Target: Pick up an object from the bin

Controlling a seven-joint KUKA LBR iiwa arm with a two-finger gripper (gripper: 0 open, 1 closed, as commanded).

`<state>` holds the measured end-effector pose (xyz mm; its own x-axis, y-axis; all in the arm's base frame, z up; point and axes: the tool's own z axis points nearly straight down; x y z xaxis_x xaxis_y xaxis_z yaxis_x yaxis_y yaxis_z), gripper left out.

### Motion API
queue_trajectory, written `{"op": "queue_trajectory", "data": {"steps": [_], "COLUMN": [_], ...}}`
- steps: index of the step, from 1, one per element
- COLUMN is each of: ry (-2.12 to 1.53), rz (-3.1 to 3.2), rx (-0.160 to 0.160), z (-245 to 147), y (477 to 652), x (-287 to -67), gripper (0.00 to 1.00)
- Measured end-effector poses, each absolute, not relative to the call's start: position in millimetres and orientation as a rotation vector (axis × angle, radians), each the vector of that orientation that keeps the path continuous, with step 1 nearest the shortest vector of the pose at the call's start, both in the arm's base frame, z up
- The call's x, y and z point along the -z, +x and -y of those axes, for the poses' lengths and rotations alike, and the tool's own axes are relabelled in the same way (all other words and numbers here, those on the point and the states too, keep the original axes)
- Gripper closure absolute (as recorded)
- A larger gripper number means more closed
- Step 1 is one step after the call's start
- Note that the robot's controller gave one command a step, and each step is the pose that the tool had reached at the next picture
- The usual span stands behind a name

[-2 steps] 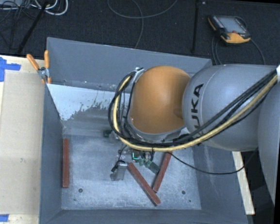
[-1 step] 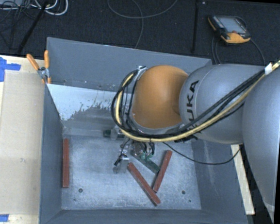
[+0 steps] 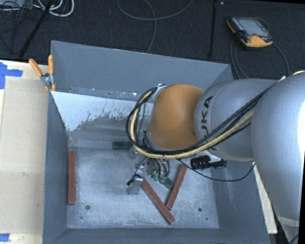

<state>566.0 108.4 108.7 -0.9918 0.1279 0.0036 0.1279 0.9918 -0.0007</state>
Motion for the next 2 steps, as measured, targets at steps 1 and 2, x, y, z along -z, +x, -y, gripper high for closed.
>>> {"op": "queue_trajectory", "data": {"steps": [1,2], "ry": [-0.528,-0.251], "rz": [3.095,3.127], "rx": [-0.001,-0.001], "z": [-88,-50], "y": [560.8,546.9], "x": [-93,-114], "gripper": [0.0,0.0]}}
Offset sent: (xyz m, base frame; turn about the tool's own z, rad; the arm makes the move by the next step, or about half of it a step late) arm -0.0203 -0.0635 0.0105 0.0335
